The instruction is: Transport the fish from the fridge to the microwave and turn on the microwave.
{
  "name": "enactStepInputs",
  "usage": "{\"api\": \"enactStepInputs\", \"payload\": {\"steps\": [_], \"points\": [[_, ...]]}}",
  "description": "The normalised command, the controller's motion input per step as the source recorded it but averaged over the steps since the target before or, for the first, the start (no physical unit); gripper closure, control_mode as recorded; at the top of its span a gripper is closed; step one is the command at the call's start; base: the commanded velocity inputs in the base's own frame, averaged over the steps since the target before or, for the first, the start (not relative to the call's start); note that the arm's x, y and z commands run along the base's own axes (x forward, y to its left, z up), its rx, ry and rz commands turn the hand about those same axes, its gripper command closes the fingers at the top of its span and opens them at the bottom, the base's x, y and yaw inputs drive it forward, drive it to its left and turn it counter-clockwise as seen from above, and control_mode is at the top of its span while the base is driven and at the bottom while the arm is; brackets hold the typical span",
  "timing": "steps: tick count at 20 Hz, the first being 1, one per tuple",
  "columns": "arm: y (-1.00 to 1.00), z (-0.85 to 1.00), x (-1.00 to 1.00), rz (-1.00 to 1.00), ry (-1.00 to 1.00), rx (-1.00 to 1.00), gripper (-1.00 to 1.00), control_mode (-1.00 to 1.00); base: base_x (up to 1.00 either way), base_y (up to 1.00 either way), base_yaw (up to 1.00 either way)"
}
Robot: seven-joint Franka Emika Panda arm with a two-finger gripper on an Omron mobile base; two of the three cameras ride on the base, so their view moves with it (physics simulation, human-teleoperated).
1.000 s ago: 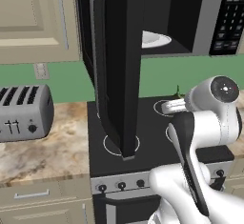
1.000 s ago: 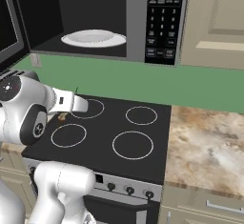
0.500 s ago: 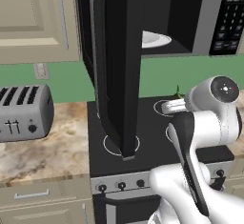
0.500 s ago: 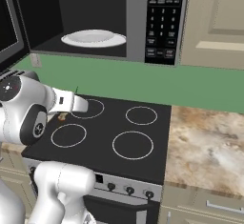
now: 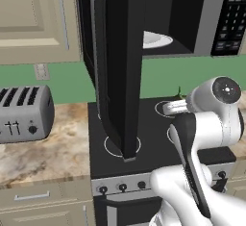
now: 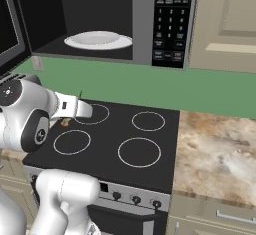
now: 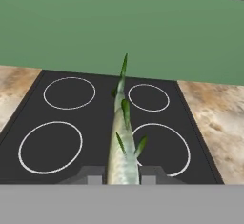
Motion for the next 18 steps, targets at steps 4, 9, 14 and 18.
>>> {"api": "enactStepInputs", "payload": {"steps": [4,9,14,18], "points": [[0.02,0.00,-0.15,0.02,-0.11,-0.01,1.00,-1.00,0.00,0.00,0.00],[0.16,0.33,-0.01,0.00,-0.05,0.00,1.00,-1.00,0.00,0.00,0.00],[0.04,0.55,0.04,0.00,0.04,0.01,1.00,-1.00,0.00,0.00,0.00],[0.00,0.60,0.11,0.07,0.16,0.06,1.00,-1.00,0.00,0.00,0.00]]}}
